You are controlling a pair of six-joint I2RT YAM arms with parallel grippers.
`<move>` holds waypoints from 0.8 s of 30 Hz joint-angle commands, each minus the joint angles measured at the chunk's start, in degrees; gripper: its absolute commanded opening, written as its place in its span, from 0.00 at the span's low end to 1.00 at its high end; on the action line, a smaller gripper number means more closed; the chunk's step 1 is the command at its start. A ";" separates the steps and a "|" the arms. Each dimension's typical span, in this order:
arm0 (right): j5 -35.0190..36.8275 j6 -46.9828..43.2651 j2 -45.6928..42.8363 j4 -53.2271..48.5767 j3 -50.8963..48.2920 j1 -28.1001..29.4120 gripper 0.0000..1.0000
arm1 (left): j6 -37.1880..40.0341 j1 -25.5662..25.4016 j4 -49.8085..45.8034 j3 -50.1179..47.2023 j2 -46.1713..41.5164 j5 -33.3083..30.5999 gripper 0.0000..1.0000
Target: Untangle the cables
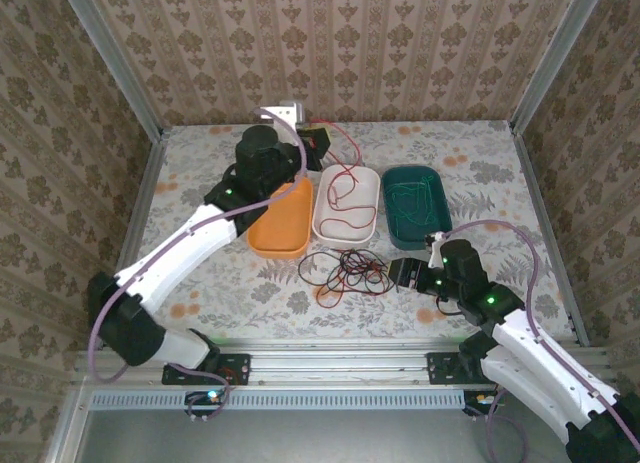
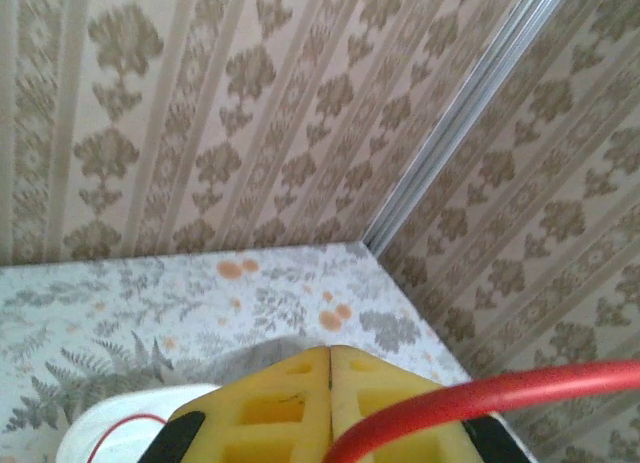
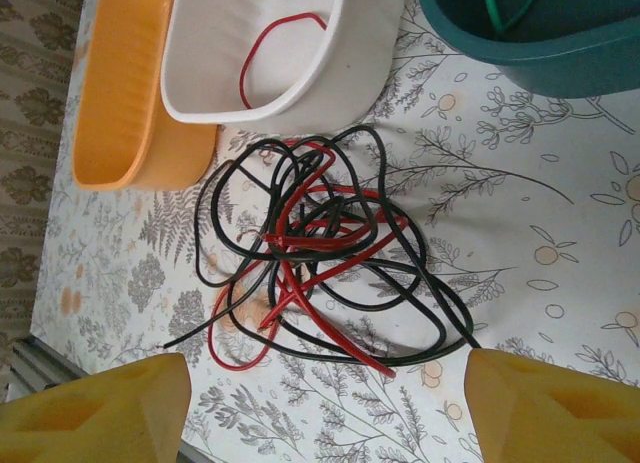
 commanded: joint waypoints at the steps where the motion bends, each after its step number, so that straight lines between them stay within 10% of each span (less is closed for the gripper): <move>1: 2.09 1.11 -0.04 -2.48 -0.25 0.32 0.73 | -0.38 1.06 3.00 0.40 4.83 4.22 0.00; 13: 2.36 1.28 0.13 -3.83 0.47 0.32 0.72 | -0.95 0.85 -7.85 6.97 27.47 -4.07 0.06; 24: 3.00 1.99 -4.05 -7.89 0.36 0.32 0.72 | 5.97 -3.95 -24.06 21.42 30.51 -17.72 0.65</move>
